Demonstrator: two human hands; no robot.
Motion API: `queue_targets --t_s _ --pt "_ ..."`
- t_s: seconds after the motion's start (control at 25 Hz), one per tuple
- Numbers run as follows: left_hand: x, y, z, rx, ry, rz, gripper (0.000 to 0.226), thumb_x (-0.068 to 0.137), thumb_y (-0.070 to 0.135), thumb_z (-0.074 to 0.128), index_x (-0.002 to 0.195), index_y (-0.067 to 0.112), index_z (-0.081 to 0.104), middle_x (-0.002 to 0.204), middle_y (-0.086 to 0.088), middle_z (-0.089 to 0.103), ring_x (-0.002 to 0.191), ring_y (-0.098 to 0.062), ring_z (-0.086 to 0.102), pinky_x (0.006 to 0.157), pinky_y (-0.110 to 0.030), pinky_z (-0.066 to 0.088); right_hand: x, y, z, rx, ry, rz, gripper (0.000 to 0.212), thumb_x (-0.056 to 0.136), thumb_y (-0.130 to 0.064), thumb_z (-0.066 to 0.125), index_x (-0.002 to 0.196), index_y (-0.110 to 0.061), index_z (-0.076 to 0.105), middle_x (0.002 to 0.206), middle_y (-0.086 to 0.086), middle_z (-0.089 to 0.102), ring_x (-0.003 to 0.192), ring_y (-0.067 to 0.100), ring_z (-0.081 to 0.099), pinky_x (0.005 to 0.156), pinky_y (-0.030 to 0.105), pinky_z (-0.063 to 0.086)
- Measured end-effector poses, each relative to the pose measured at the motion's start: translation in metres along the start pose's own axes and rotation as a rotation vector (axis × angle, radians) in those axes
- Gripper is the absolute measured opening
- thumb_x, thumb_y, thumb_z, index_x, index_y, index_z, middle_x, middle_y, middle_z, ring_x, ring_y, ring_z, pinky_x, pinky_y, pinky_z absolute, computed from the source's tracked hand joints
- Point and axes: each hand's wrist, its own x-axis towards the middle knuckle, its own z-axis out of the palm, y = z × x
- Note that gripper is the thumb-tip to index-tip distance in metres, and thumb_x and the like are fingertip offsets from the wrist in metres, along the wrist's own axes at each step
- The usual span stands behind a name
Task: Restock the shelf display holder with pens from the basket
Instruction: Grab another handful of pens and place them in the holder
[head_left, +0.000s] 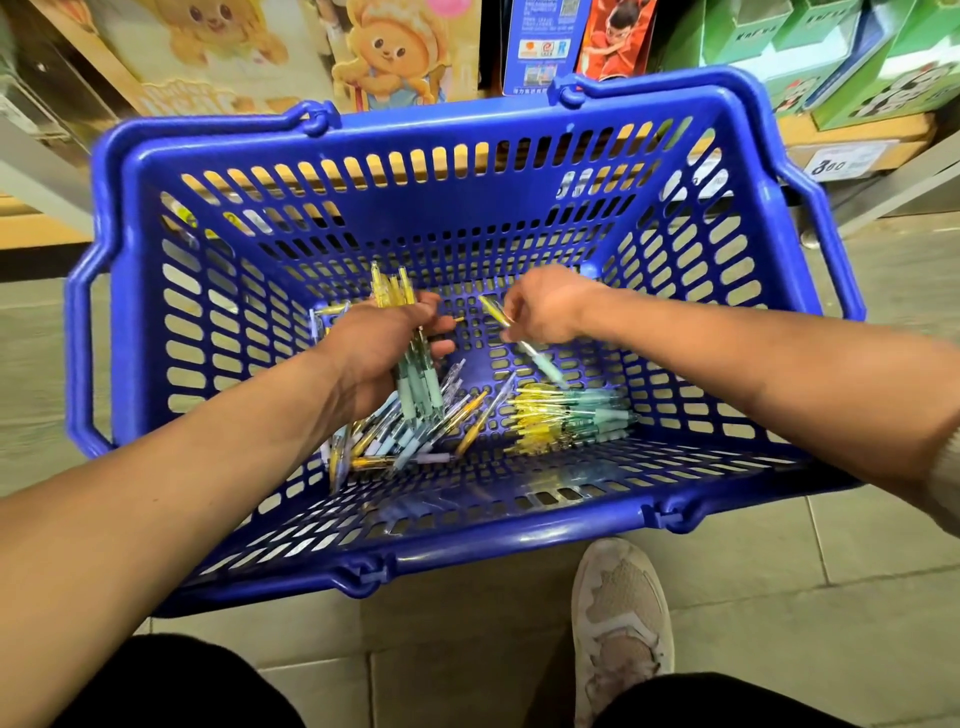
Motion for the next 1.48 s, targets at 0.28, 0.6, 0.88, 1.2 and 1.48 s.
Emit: queue_targets --t_s 0.28,0.6,0.88,1.2,1.48 --pt "0.002 0.001 -0.001 -0.048 -0.071 -0.041 0.026 0.105 0.025 0.050 0.116 0.008 0.068 0.111 -0.017 0.076 0.102 -0.027 0.073 0.096 -0.043 0.057 -0.012 -0.051 -0.014 0.790 0.015 -0.201 0.012 0.087 -0.013 0.078 0.098 -0.008 0.075 0.085 0.008 0.078 0.081 0.017 0.077 0.076 0.029 0.063" --pt "-0.001 0.004 0.002 0.027 0.077 0.022 0.032 0.104 0.022 0.056 0.132 0.009 0.059 0.103 -0.010 0.077 0.080 -0.019 0.075 0.070 -0.032 0.062 -0.007 -0.026 0.000 0.717 -0.055 -0.096 0.018 0.094 -0.007 0.067 0.110 -0.013 0.071 0.105 0.007 0.076 0.092 0.013 0.075 0.082 0.025 0.060" --pt "-0.005 0.006 0.001 0.112 0.007 -0.022 0.030 0.100 0.018 0.061 0.124 0.001 0.054 0.080 -0.004 0.063 0.058 -0.012 0.061 0.054 -0.027 0.055 -0.017 0.004 0.043 -0.505 -0.232 -0.071 0.013 0.103 -0.014 0.050 0.108 -0.007 0.060 0.090 0.004 0.055 0.085 0.019 0.060 0.074 0.022 0.052" --pt "-0.012 0.008 0.004 0.042 -0.026 -0.021 0.012 0.102 0.019 0.058 0.104 0.007 0.061 0.072 -0.002 0.063 0.059 -0.015 0.061 0.059 -0.032 0.059 -0.013 0.002 0.019 -0.405 -0.170 -0.070 0.012 0.103 -0.021 0.054 0.102 -0.013 0.062 0.096 0.000 0.062 0.092 0.018 0.065 0.083 0.027 0.056" --pt "-0.012 0.007 0.005 0.027 -0.009 0.004 0.025 0.103 0.023 0.057 0.118 0.006 0.065 0.095 -0.008 0.075 0.078 -0.018 0.071 0.069 -0.033 0.060 -0.013 -0.034 -0.031 0.597 -0.068 -0.187 0.009 0.094 -0.023 0.070 0.098 -0.016 0.073 0.085 -0.001 0.079 0.082 0.011 0.076 0.073 0.024 0.061"
